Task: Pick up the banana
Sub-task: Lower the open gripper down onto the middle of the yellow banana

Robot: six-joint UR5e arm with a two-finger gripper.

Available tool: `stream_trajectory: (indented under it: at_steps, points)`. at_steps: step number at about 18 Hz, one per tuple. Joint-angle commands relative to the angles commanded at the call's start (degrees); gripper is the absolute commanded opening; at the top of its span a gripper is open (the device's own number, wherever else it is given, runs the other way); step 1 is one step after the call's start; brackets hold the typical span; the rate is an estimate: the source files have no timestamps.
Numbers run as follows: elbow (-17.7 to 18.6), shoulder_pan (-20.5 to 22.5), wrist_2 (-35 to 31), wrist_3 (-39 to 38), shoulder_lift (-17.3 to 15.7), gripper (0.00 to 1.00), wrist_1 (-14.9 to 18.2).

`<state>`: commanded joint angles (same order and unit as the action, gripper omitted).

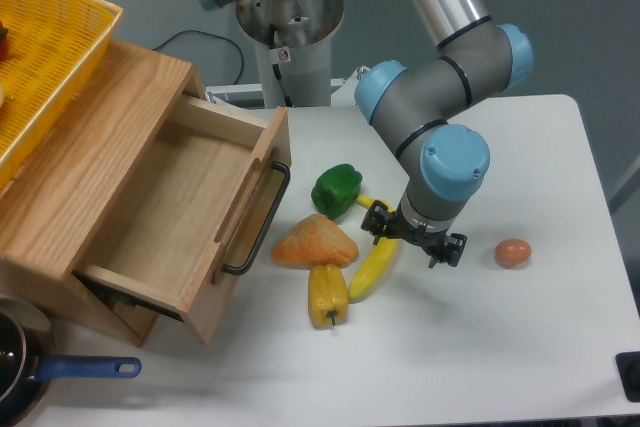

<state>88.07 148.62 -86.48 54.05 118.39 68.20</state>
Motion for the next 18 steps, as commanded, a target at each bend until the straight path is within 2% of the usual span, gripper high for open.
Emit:
stream_trajectory:
  at_steps: [6, 18]
  points:
    - [0.97, 0.0, -0.09, 0.0, 0.88, 1.0, -0.18]
    - [0.62, -0.79, -0.26, 0.0, 2.9, 1.0, -0.88]
